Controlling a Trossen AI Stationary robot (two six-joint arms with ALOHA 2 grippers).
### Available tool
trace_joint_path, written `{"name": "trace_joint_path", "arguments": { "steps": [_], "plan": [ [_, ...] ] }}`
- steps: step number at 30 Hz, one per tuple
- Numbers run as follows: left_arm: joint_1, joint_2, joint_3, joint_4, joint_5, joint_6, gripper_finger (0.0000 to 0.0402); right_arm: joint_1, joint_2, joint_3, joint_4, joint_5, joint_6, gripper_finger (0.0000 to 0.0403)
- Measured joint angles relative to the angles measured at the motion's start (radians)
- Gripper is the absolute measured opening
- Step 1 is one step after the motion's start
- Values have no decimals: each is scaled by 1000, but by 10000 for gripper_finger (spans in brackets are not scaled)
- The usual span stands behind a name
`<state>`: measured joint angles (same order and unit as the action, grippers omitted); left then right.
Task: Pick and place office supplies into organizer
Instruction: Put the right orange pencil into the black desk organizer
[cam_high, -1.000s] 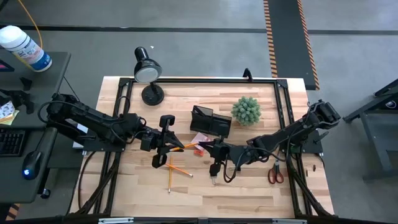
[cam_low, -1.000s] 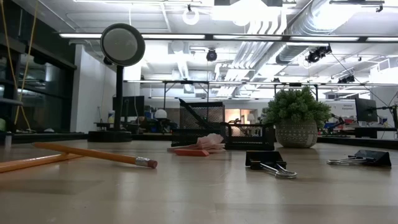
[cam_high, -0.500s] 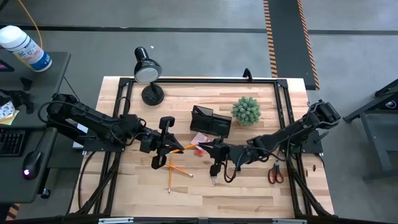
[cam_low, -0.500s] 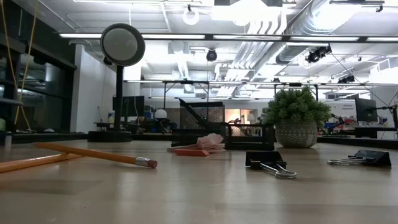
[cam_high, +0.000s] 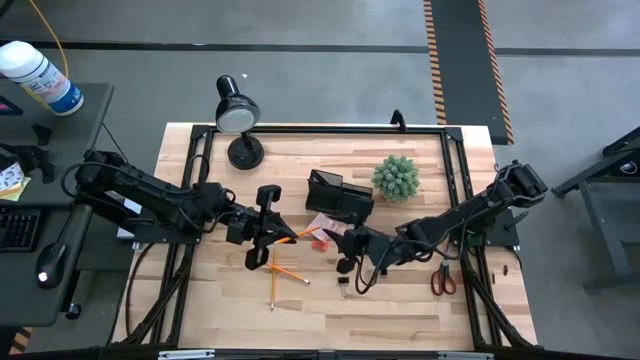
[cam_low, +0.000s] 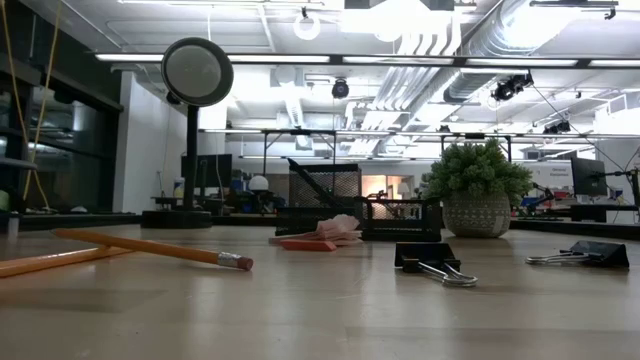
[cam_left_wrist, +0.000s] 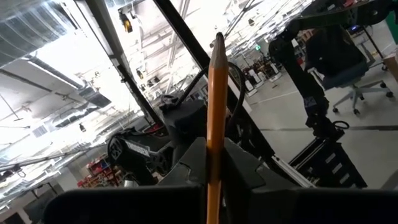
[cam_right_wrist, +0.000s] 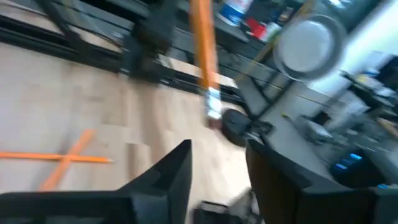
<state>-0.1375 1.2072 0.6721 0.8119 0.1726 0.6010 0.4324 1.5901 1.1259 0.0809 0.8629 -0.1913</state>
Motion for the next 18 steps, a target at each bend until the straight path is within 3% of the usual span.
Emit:
{"name": "trace_joint_path", "arguments": {
  "steps": [5,12,18],
  "plan": [
    [1,0,0,-36,-4,32,7,13,0,0,-121,126,130,183],
    [103,0,0,-86,20,25,5,87,0,-6,-493,115,564,184],
    [282,0,0,-106,109,-26,9,161,0,-74,-495,131,732,165]
  ]
}}
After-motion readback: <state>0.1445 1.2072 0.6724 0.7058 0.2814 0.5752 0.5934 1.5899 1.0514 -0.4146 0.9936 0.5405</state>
